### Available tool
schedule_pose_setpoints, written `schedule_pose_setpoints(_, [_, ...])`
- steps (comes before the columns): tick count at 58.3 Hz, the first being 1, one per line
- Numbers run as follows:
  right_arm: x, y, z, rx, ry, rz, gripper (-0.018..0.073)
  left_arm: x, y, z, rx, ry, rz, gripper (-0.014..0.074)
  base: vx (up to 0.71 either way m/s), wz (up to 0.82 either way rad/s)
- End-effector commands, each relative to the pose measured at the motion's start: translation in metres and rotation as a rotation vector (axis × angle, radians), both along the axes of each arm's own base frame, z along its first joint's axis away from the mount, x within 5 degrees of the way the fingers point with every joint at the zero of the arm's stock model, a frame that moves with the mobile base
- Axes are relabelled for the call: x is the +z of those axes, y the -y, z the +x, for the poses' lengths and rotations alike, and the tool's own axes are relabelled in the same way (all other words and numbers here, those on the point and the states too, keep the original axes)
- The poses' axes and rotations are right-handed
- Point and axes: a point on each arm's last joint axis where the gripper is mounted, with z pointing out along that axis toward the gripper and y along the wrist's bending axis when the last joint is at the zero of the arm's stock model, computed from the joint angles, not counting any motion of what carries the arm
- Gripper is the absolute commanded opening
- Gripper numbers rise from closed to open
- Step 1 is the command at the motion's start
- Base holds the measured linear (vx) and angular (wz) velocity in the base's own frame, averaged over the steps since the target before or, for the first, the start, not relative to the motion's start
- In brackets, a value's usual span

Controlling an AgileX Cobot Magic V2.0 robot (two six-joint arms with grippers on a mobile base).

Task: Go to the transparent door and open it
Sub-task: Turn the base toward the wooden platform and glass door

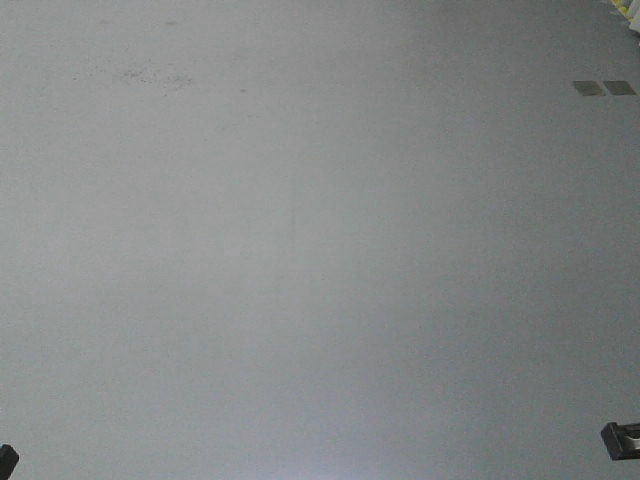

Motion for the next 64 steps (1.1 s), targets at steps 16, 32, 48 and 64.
schedule_pose_setpoints(16, [0.0067, 0.0005, -0.0012, -0.005, 0.092, -0.004, -0.0001, 0.0055, -0.0003, 0.0002, 0.004, 0.085, -0.024, 0.0003, 0.00, 0.00])
schedule_pose_setpoints(32, [0.0067, 0.0005, -0.0012, -0.005, 0.092, -0.004, -0.0001, 0.0055, -0.0003, 0.0002, 0.004, 0.085, -0.024, 0.0003, 0.00, 0.00])
schedule_pose_setpoints(48, [0.0067, 0.0005, -0.0012, -0.005, 0.092, -0.004, -0.0001, 0.0055, -0.0003, 0.0002, 0.004, 0.085, -0.024, 0.0003, 0.00, 0.00])
schedule_pose_setpoints(64, [0.0067, 0.0005, -0.0012, -0.005, 0.092, -0.004, -0.0001, 0.0055, -0.0003, 0.0002, 0.004, 0.085, -0.024, 0.0003, 0.05, 0.01])
